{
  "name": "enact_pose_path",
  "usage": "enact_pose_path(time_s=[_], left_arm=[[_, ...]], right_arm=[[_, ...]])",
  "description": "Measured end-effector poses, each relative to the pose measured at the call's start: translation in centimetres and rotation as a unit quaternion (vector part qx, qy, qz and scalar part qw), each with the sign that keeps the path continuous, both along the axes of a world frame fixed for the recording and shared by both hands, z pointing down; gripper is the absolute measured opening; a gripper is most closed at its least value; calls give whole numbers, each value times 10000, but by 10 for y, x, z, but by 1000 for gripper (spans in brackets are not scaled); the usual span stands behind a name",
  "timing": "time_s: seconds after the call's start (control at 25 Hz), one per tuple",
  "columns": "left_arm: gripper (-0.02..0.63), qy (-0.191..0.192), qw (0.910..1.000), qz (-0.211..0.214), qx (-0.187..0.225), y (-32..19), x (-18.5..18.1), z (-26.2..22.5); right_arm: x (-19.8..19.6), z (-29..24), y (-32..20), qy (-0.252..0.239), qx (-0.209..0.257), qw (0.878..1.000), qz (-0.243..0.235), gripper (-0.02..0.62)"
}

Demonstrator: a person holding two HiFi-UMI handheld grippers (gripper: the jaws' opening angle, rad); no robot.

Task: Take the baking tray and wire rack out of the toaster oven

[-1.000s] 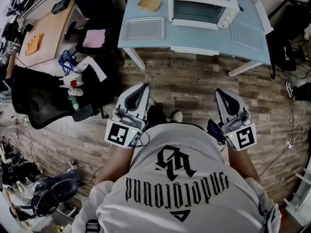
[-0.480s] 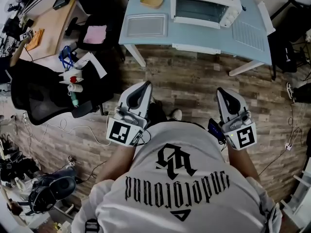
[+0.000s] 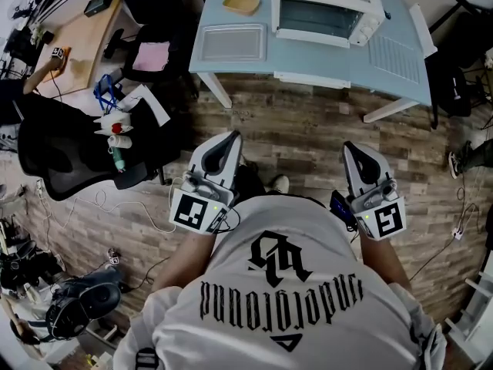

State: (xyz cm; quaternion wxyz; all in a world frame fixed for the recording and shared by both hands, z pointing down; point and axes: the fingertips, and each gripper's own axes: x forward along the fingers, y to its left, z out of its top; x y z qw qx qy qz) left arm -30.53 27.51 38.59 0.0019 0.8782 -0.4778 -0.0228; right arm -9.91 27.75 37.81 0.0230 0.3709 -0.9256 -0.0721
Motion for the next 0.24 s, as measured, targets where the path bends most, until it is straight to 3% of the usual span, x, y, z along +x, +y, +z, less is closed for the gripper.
enact_pose_path(time_s=[0.24], left_arm=[[-2, 3, 10000, 3, 25, -1, 0, -1]], right_arm=[[-2, -1, -3, -10, 9, 10000, -23, 3]])
